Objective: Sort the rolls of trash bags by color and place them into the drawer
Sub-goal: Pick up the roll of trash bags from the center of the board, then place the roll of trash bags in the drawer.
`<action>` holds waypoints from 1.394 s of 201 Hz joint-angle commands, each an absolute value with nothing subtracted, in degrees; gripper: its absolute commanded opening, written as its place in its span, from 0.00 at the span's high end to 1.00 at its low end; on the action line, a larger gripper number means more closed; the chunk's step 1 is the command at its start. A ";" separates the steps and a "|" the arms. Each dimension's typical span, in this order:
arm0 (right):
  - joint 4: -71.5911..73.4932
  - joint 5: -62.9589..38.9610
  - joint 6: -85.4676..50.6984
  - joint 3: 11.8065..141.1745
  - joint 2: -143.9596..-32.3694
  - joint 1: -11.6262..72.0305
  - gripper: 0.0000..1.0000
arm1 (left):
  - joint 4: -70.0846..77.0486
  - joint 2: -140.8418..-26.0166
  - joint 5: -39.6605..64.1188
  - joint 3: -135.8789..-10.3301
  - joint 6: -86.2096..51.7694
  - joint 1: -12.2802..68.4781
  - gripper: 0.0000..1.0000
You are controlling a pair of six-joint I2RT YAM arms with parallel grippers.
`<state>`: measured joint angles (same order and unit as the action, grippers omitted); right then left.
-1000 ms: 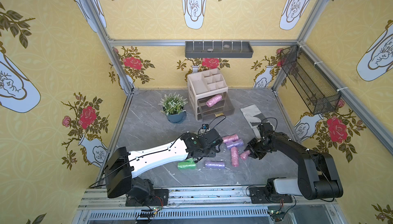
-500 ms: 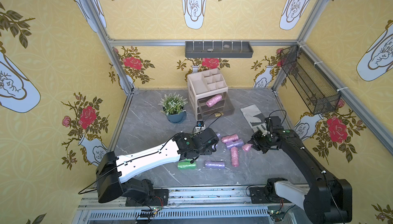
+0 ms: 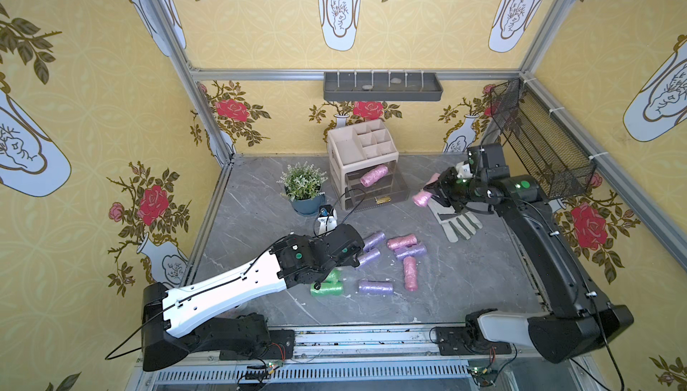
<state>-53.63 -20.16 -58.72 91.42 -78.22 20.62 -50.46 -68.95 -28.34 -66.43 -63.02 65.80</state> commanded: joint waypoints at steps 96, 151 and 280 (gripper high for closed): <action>-53.94 -12.21 -64.33 116.55 -104.28 30.65 0.78 | -53.57 -60.82 -26.08 -60.50 -56.08 51.42 0.55; -55.42 -10.51 -65.19 118.59 -108.62 32.45 0.77 | -50.30 -62.36 -21.58 -59.77 -51.05 45.31 0.54; -51.69 -12.74 -66.27 112.51 -110.26 32.26 0.76 | -48.00 -62.05 -18.47 -56.96 -50.08 42.81 0.54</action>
